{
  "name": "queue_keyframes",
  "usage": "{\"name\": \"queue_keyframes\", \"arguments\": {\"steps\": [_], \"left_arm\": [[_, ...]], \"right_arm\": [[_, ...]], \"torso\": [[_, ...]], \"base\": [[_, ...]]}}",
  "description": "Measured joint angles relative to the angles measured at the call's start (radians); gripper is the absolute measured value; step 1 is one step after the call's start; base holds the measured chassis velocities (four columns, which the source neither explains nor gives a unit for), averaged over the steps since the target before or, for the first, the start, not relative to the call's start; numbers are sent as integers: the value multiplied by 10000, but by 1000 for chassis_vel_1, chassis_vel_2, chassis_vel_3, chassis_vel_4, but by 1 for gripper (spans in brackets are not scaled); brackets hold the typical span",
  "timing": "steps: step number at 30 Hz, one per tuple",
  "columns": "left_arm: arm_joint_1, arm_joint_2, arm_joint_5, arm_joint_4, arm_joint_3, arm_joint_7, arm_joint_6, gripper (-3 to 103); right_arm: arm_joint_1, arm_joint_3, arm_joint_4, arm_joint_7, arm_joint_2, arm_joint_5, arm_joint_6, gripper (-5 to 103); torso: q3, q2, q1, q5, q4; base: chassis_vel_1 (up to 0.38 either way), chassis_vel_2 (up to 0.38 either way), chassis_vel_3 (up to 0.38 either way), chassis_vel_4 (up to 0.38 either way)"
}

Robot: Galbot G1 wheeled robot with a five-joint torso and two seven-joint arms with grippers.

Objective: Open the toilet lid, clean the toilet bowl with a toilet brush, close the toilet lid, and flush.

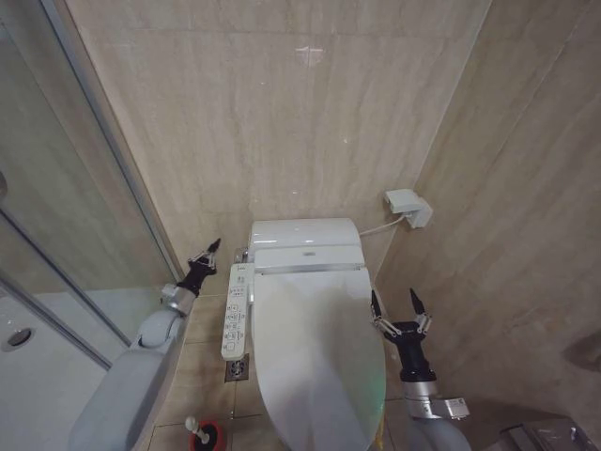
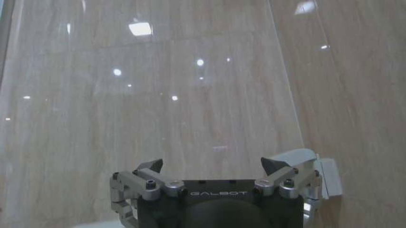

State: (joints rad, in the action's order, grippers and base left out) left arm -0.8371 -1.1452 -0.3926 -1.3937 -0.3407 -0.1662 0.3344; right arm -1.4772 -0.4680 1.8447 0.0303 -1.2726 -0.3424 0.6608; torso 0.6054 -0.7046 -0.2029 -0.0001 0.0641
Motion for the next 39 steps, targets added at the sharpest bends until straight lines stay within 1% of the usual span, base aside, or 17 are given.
{"name": "queue_keyframes", "arguments": {"steps": [1, 2, 4, 7, 9, 10, 11, 12, 17, 18, 20, 24, 25, 32, 33, 38, 39], "left_arm": [[-280, 12, -217, -442, -90, 255, -155, 0], [-923, 17, -663, -1424, -285, 725, -512, 0], [-1263, 9, -848, -1918, -393, 927, -702, 0], [-2846, -158, -1182, -4122, -853, 1603, -1344, 0], [-3133, -197, -1183, -4479, -936, 1671, -1437, 0], [-3619, -273, -1178, -5040, -1085, 1785, -1549, 14], [-4163, -363, -1123, -5625, -1272, 1896, -1644, 14], [-4163, -363, -1123, -5625, -1272, 1896, -1644, 14], [-5950, -803, -531, -7155, -2040, 2098, -1799, 14], [-6297, -948, -289, -7410, -2198, 2121, -1750, 41], [-6931, -1256, 102, -7886, -2400, 2140, -1591, 41], [-7807, -1611, 403, -8519, -2424, 2124, -1398, 41], [-8019, -1719, 473, -8655, -2421, 2118, -1325, 68], [-8548, -2060, 913, -8804, -2641, 2080, -905, 68], [-8587, -2085, 895, -8827, -2691, 2081, -877, 94], [-8554, -2063, 723, -8815, -2908, 2132, -865, 94], [-8553, -2049, 708, -8783, -2917, 2135, -865, 100]], "right_arm": [[-12, -5, 12, -2, 16, 1, 4, 100], [-40, -20, 43, 12, 43, -7, 10, 100], [-51, -28, 59, 18, 58, -9, 13, 100], [-102, -115, 152, 80, 71, -32, 20, 100], [-118, -134, 177, 95, 69, -35, 20, 100], [-136, -169, 206, 119, 67, -43, 19, 100], [-158, -209, 251, 138, 62, -46, 19, 100], [-158, -209, 251, 138, 62, -46, 19, 100], [-344, -424, 405, 282, 11, 16, 18, 100], [-374, -492, 447, 328, -27, 43, 17, 100], [-420, -648, 536, 379, -96, 82, 26, 100], [-501, -866, 610, 374, -230, 100, 136, 100], [-539, -924, 636, 363, -275, 105, 159, 100], [-809, -1179, 806, 207, -502, 176, 262, 100], [-841, -1181, 867, 226, -554, 198, 258, 100], [-865, -1208, 1036, 245, -872, 435, 254, 100], [-872, -1235, 1042, 242, -944, 478, 260, 100]], "torso": [[0, 0, 0, -2, -2], [-1, 0, 0, 0, 1], [-1, 0, 1, 2, 0], [-2, 0, 1, 4, -1], [-2, -1, 1, 4, -1], [-1, 0, 1, 2, -1], [-1, 0, 2, 1, -1], [-1, 0, 2, 1, -1], [-1, -1, 2, 3, -1], [-1, -1, 2, 3, 0], [-1, 0, 2, 2, 0], [-1, -1, 2, 3, -2], [-1, -1, 2, 3, -1], [0, 0, 0, 2, 1], [0, 0, 1, 1, 0], [1, 2, -1, 1, 0], [1, 2, -2, 1, 0]], "base": [[0, 0, 0, 0], [0, 0, 0, 0], [0, 0, 0, 0], [0, 0, 0, 0], [0, 0, 0, 0], [0, 0, 0, 0], [0, 0, 0, 0], [0, 0, 0, 0], [0, 0, 0, 0], [0, 0, 0, 0], [0, 0, 0, 0], [0, 0, 0, 0], [0, 0, 0, 0], [0, 0, 0, 0], [0, 0, 0, 0], [0, 0, 0, 0], [0, 0, 0, 0]]}}
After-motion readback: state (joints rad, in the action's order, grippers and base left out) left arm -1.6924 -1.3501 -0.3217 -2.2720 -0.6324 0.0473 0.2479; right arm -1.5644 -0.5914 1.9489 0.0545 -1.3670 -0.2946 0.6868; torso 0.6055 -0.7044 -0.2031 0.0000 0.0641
